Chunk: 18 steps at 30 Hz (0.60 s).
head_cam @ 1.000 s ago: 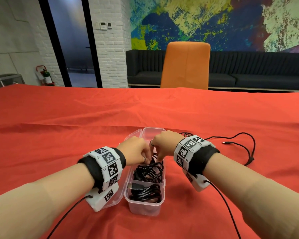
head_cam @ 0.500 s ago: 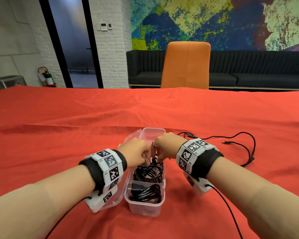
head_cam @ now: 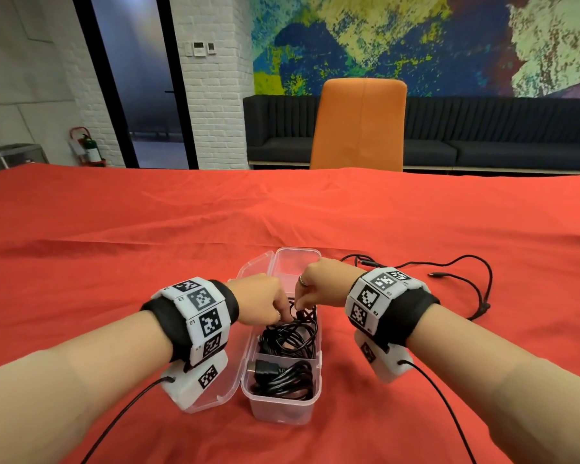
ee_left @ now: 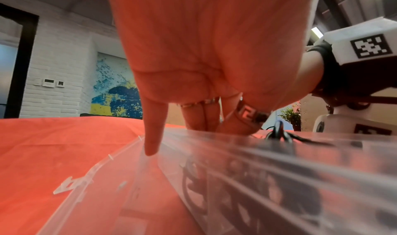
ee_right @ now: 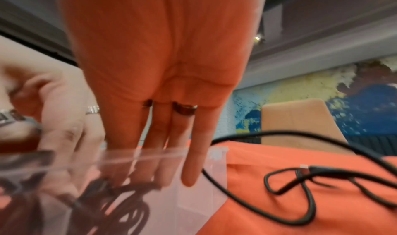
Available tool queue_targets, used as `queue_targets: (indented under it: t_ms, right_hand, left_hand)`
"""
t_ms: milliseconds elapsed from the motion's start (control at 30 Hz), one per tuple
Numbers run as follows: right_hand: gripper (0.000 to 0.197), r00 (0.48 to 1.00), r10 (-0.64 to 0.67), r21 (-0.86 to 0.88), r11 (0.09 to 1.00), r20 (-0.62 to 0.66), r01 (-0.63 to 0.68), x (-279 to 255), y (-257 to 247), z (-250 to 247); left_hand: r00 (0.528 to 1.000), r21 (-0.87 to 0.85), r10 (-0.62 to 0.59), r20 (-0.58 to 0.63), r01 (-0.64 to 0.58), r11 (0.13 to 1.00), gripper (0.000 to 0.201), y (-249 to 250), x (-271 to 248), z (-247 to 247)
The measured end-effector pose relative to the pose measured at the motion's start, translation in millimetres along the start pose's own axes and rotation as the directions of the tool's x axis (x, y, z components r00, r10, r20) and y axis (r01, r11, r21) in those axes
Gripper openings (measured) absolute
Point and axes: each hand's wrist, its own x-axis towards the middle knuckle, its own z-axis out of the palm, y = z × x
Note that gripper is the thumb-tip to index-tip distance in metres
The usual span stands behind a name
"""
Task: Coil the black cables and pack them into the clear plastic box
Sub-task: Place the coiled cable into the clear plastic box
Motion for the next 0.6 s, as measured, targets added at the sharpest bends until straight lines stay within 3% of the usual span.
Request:
queue_targets:
  t_ms: [133, 200, 267, 333, 467, 600]
  right_hand:
    - [0.007, 0.999, 0.054, 0.051, 0.997, 0.003, -0.054, 8.6, -0.3, 9.4]
    - [0.026, 0.996, 0.087, 0.038, 0.996, -0.031, -0.086, 11.6, 0.0, 16.5]
    - [0.021, 0.993, 0.103, 0.087, 0.991, -0.063, -0.097, 10.3, 0.3, 20.6]
    - [0.011, 0.995, 0.083, 0.166, 0.983, -0.058, -0.072, 5.9, 1.2, 19.1]
    - [0.021, 0.998, 0.053, 0.225, 0.973, 0.030, -0.058, -3.7, 4.0, 11.0]
    - [0.022, 0.995, 0.093, 0.237, 0.968, -0.028, -0.084, 2.3, 2.7, 19.3]
  left_hand:
    - [0.998, 0.028, -0.004, 0.057, 0.003, 1.000, 0.047, -2.2, -2.5, -3.0]
    - [0.997, 0.053, 0.005, 0.076, -0.009, 0.999, 0.052, -5.8, -4.0, -1.8]
    - [0.997, 0.080, 0.018, 0.080, -0.024, 0.996, 0.054, -7.0, -6.6, -0.6]
    - [0.997, 0.095, 0.028, 0.067, -0.034, 0.995, 0.054, -4.7, -9.6, -0.9]
    - [0.998, 0.140, 0.034, 0.061, -0.042, 0.989, 0.050, -1.2, -12.9, -0.5]
    - [0.999, 0.262, -0.021, 0.037, 0.011, 0.965, 0.045, -2.4, -13.8, 5.0]
